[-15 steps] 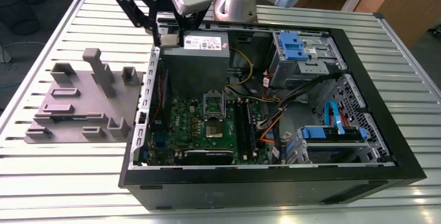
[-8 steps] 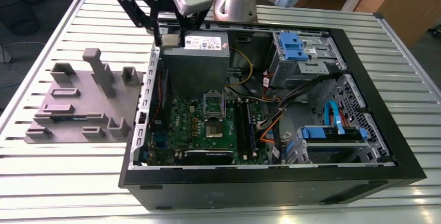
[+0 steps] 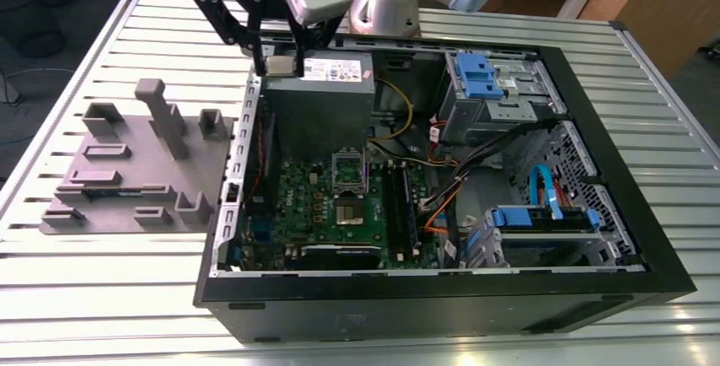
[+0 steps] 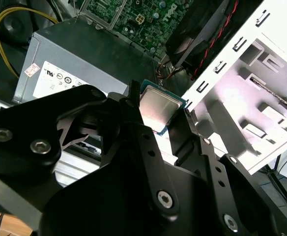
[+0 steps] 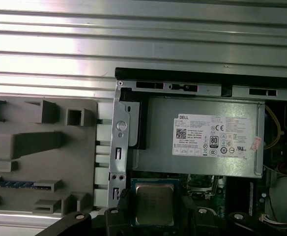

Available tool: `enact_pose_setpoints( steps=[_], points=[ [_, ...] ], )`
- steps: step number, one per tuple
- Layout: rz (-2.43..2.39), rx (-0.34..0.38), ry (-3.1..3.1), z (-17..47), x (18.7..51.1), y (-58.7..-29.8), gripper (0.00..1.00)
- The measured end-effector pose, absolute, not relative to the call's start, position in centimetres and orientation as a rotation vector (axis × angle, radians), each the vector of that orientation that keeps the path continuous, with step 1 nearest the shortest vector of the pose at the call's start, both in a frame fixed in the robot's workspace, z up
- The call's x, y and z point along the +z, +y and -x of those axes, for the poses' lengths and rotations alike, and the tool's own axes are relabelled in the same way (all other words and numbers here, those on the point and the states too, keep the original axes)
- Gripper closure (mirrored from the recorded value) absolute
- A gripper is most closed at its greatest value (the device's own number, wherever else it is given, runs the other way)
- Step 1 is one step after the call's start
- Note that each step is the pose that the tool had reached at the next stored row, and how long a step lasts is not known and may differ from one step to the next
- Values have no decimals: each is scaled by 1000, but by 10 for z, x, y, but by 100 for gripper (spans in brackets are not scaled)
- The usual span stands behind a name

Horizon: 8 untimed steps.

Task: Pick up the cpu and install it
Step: 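Pick up the cpu and move it towards the insertion slot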

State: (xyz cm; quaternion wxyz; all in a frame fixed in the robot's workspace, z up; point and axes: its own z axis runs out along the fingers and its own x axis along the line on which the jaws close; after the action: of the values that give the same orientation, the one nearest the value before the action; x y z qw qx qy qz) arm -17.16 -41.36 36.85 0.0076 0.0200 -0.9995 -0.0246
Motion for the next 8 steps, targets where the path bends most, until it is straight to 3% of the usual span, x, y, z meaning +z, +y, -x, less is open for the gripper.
enact_pose_setpoints(
  steps=[8],
  points=[
    [-63, -77, -3125, 169, 368, -414, 53]
  ],
)
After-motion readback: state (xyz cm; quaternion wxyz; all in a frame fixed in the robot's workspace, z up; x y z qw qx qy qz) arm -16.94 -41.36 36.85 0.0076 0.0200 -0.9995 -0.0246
